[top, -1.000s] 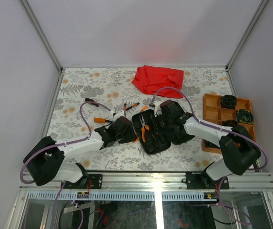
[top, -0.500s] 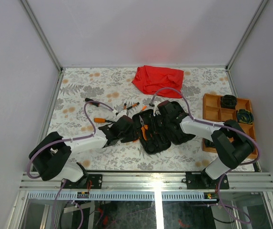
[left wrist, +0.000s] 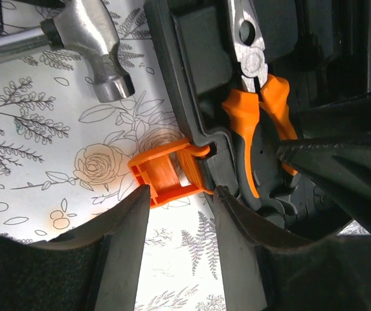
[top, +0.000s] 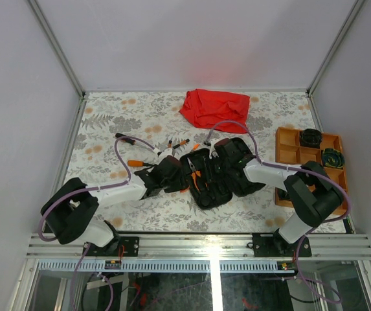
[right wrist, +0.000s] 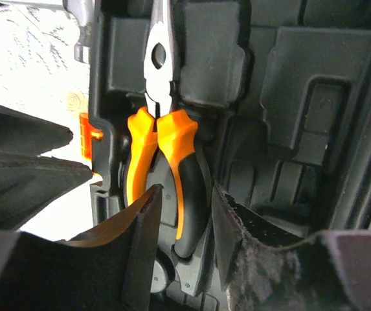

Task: Sort the tools into containers
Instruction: Place the pliers in the storage box.

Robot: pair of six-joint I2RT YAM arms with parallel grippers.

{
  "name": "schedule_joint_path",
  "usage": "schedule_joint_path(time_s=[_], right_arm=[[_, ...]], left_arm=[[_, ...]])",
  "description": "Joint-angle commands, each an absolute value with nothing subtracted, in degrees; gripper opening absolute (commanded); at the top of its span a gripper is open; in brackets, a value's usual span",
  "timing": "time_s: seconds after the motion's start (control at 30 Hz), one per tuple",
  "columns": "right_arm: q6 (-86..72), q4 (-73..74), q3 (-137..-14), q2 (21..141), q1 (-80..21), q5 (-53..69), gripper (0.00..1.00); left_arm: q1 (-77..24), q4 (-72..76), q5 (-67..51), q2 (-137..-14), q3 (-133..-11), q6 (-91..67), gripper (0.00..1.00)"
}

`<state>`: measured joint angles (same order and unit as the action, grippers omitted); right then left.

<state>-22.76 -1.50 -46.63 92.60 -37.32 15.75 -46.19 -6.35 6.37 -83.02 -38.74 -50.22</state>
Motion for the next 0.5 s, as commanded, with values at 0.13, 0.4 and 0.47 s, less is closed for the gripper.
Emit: schedule_joint_path(time_s=[0.13, 0.4, 0.47], right_arm=[[-19.1, 3.3, -47.6, 87.6, -37.2, 11.2, 0.51], [-16.8, 1.2, -47.7, 86.3, -37.2, 13.7, 0.42], [-16.8, 0.5, -47.8, 86.6, -37.2, 13.1, 0.38]], left_arm=[[-44.1, -4.8, 5.0, -82.9, -40.3, -48.5, 0.42], [-44.0, -2.8, 1.9, -84.6, -41.8, -47.1, 0.43], [-44.0, -2.4, 1.9, -85.1, -42.4, -47.1, 0.44]])
